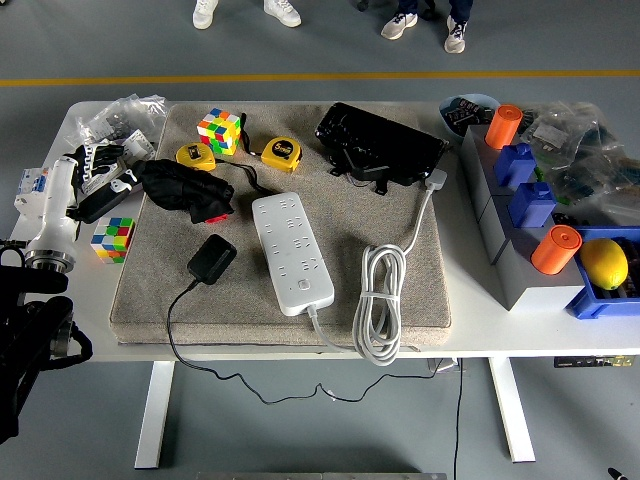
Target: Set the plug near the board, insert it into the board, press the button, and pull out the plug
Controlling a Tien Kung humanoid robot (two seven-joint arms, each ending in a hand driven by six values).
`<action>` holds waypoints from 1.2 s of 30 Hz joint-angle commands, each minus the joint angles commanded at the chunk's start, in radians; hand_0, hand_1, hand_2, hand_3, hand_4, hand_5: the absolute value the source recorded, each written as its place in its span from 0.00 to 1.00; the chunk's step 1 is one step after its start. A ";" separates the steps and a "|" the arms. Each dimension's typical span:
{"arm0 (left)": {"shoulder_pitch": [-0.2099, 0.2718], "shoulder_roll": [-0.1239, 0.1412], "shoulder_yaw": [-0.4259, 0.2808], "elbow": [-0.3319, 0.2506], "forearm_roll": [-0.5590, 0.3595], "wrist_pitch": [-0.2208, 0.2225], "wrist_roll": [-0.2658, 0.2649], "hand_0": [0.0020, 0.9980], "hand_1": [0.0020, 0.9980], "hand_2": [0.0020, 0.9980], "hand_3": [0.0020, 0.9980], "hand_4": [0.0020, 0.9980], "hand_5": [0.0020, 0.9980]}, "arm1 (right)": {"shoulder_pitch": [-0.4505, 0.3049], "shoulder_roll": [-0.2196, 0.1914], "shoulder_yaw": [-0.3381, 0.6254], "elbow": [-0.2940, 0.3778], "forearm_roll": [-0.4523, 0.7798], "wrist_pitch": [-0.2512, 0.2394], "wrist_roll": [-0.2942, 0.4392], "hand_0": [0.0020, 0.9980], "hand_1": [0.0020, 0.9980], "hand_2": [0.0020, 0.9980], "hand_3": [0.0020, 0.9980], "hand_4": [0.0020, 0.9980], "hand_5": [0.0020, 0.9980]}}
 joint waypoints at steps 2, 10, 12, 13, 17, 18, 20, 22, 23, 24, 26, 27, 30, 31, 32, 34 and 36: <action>0.004 -0.002 -0.002 -0.004 -0.001 0.000 0.000 0.69 0.70 0.67 0.61 0.87 0.44 | 0.001 0.003 0.000 0.000 -0.001 0.000 -0.001 0.61 0.63 0.65 0.55 1.00 0.47; 0.007 0.000 -0.002 -0.009 0.000 0.000 0.002 0.69 0.70 0.67 0.61 0.87 0.45 | 0.010 0.003 0.004 0.002 -0.001 -0.001 -0.004 0.61 0.63 0.65 0.55 1.00 0.47; 0.006 0.000 -0.004 -0.010 0.000 -0.001 0.003 0.69 0.70 0.67 0.61 0.87 0.45 | 0.011 0.002 0.004 0.001 0.000 -0.002 -0.007 0.61 0.63 0.65 0.55 1.00 0.47; 0.006 0.000 -0.004 -0.011 0.000 -0.001 0.003 0.69 0.70 0.67 0.61 0.87 0.45 | 0.011 0.002 0.005 0.001 0.000 -0.002 -0.008 0.61 0.63 0.65 0.55 1.00 0.47; 0.006 -0.001 -0.004 -0.017 0.000 -0.002 0.004 0.69 0.70 0.67 0.61 0.87 0.45 | 0.010 0.001 0.005 0.004 -0.003 -0.002 -0.009 0.61 0.63 0.65 0.55 1.00 0.47; 0.006 -0.001 -0.003 -0.017 0.000 -0.002 0.004 0.69 0.70 0.67 0.61 0.87 0.45 | 0.010 0.001 0.006 0.004 -0.003 -0.002 -0.009 0.61 0.63 0.65 0.55 1.00 0.47; 0.008 -0.001 -0.003 -0.018 0.000 -0.002 0.005 0.69 0.70 0.67 0.61 0.87 0.45 | 0.009 0.002 0.005 0.003 -0.004 -0.002 -0.010 0.61 0.63 0.65 0.55 1.00 0.47; 0.008 -0.001 -0.004 -0.018 -0.001 -0.002 0.005 0.68 0.70 0.67 0.61 0.87 0.45 | 0.009 0.002 0.003 0.003 -0.003 -0.001 -0.011 0.61 0.63 0.65 0.55 1.00 0.47; 0.008 -0.001 -0.003 -0.018 0.000 -0.003 0.006 0.68 0.70 0.67 0.61 0.87 0.45 | 0.009 0.001 0.004 0.003 -0.003 -0.001 -0.011 0.61 0.63 0.65 0.55 1.00 0.47; 0.008 -0.001 -0.002 -0.018 0.000 -0.003 0.007 0.68 0.70 0.67 0.61 0.87 0.45 | 0.009 0.002 0.005 0.003 -0.003 -0.002 -0.011 0.61 0.63 0.65 0.55 1.00 0.47; 0.008 -0.001 -0.003 -0.017 0.001 -0.004 0.008 0.68 0.70 0.67 0.61 0.87 0.45 | 0.008 0.002 0.004 0.003 -0.003 -0.001 -0.014 0.61 0.63 0.65 0.55 1.00 0.47; 0.008 -0.002 -0.004 -0.017 0.001 -0.004 0.008 0.69 0.70 0.67 0.61 0.87 0.45 | 0.008 0.001 0.002 0.003 -0.003 -0.001 -0.014 0.61 0.63 0.65 0.55 1.00 0.47; 0.007 -0.001 -0.006 -0.018 0.000 -0.004 0.008 0.69 0.70 0.67 0.61 0.87 0.45 | 0.008 0.000 -0.001 0.003 -0.002 0.000 -0.014 0.61 0.63 0.65 0.55 1.00 0.47; 0.007 0.000 -0.007 -0.018 0.000 -0.004 0.008 0.69 0.70 0.67 0.61 0.87 0.45 | 0.009 -0.001 -0.003 0.002 -0.002 0.000 -0.014 0.61 0.63 0.65 0.55 1.00 0.47; 0.006 0.000 -0.007 -0.018 0.000 -0.004 0.008 0.69 0.70 0.67 0.61 0.87 0.45 | 0.010 -0.001 -0.004 0.001 -0.001 0.000 -0.014 0.61 0.63 0.65 0.55 1.00 0.47; 0.005 0.001 -0.007 -0.018 0.000 -0.004 0.009 0.69 0.70 0.67 0.61 0.87 0.45 | 0.011 -0.004 -0.006 0.002 -0.002 -0.001 -0.015 0.61 0.63 0.65 0.55 1.00 0.47; 0.006 0.002 -0.007 -0.018 0.001 -0.004 0.009 0.69 0.70 0.67 0.61 0.87 0.45 | 0.013 -0.006 -0.008 0.003 -0.002 -0.001 -0.014 0.61 0.63 0.65 0.55 1.00 0.47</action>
